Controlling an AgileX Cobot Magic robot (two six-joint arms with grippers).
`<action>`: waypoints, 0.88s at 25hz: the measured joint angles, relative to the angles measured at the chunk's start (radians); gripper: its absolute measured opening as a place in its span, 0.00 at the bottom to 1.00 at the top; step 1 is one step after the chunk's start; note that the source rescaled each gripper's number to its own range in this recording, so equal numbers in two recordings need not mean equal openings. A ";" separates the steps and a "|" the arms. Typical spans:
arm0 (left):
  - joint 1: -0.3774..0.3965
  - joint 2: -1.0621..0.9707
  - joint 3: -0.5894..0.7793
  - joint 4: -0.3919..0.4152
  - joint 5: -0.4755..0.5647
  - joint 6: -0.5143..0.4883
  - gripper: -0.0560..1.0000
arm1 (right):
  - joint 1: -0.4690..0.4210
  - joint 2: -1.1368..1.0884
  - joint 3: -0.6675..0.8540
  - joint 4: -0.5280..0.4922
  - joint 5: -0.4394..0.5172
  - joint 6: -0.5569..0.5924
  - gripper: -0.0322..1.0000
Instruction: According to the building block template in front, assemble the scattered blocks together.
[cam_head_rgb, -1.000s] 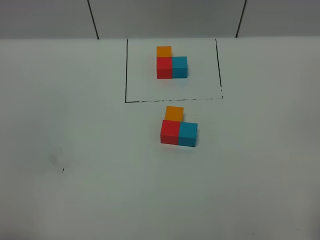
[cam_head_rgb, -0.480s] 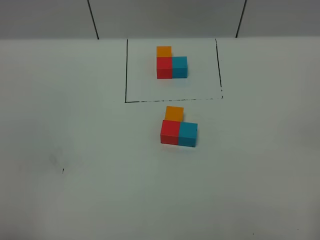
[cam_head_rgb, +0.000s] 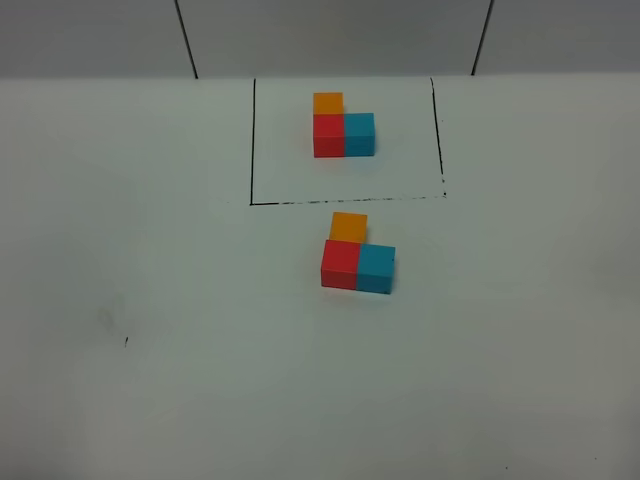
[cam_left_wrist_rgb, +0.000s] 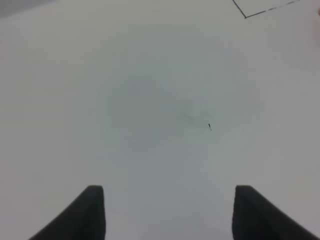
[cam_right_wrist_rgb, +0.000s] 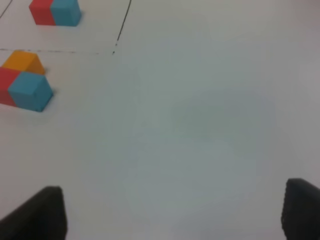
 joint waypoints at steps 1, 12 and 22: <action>0.000 0.000 0.000 0.000 0.000 0.000 0.30 | 0.000 0.000 0.000 0.000 0.000 0.000 0.75; 0.000 0.000 0.000 0.000 0.000 0.000 0.30 | 0.000 0.000 0.000 0.000 0.000 0.001 0.74; 0.000 0.000 0.000 0.000 0.000 0.000 0.30 | 0.000 0.000 0.000 0.000 0.000 0.000 0.74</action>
